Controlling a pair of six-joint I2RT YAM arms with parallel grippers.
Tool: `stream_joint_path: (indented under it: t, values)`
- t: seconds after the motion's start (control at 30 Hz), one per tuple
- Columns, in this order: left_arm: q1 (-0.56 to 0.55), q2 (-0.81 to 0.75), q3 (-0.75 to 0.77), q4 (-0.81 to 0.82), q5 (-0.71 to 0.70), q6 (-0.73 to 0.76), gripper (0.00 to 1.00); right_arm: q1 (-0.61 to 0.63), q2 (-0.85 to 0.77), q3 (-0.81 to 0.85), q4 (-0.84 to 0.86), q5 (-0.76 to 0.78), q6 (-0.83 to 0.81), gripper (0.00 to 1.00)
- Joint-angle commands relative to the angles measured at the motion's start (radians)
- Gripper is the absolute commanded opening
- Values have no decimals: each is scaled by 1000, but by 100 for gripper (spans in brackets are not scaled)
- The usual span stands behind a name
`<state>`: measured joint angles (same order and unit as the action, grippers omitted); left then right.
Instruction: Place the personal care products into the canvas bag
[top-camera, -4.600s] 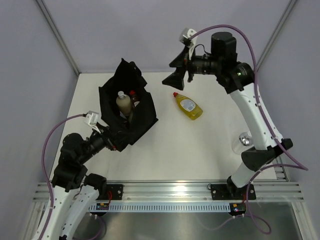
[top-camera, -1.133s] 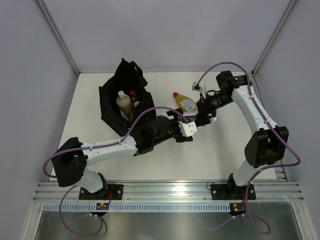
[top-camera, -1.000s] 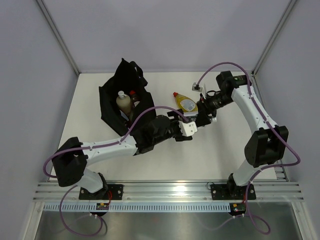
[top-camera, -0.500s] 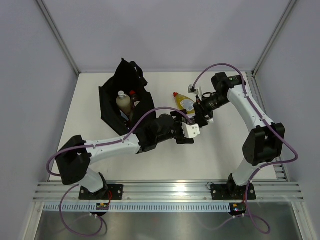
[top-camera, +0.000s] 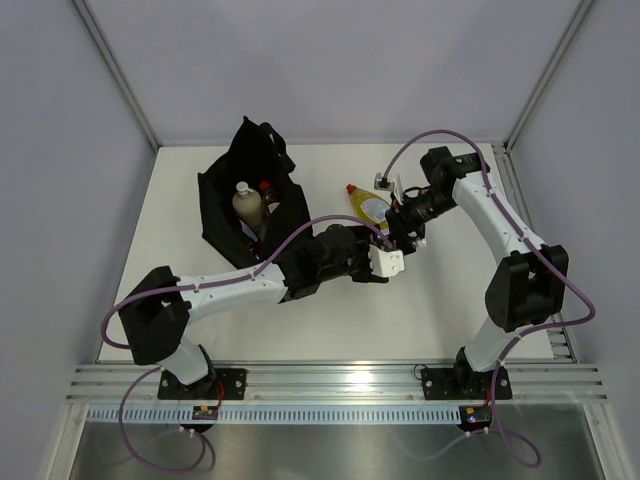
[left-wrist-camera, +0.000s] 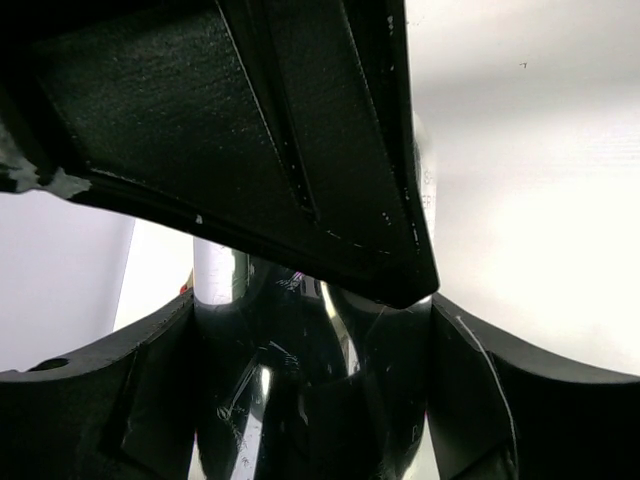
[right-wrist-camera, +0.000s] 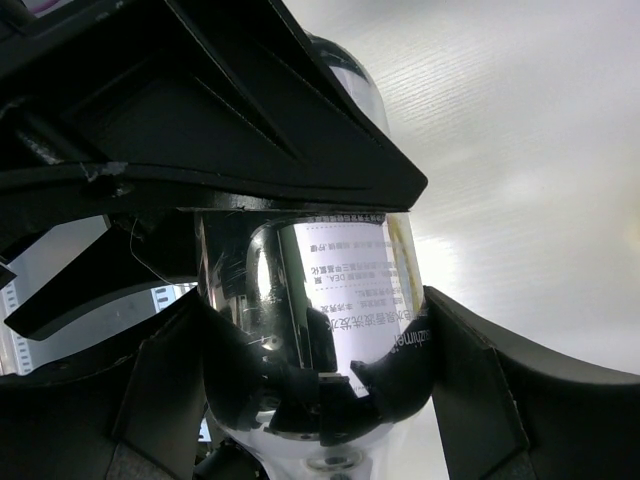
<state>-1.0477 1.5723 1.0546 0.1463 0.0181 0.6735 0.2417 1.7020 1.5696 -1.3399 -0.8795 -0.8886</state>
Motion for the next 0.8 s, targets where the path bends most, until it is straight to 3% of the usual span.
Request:
stream_joint_path:
  t: [0.0, 0.03, 0.1, 0.23, 0.33, 0.37, 0.4, 0.43, 0.77]
  values:
    - [-11, -17, 16, 16, 40, 44, 10, 19, -44, 18, -297, -199, -7, 12]
    - [-11, -21, 15, 7, 37, 52, 0, 21, -42, 17, -297, -202, -6, 20]
    - [-11, -32, 4, -13, 45, 69, 0, 19, -36, 12, -298, -213, -6, 31]
    - [-9, -76, -16, -36, 54, 92, 0, 21, -9, -13, -298, -245, -29, 64]
    - [-11, -98, -37, -42, 60, 92, 0, 25, 22, -28, -297, -272, -42, 70]
    - [-11, -109, -44, -45, 66, 89, 0, 24, 33, -31, -298, -277, -44, 80]
    - [-11, -115, -50, -44, 68, 86, 0, 24, 51, -34, -297, -280, -47, 96]
    - [-11, -118, -60, -44, 71, 78, 0, 24, 57, -36, -295, -280, -55, 99]
    - [-11, -136, -105, -37, 95, 26, 0, 16, 65, 38, -260, -239, -6, 100]
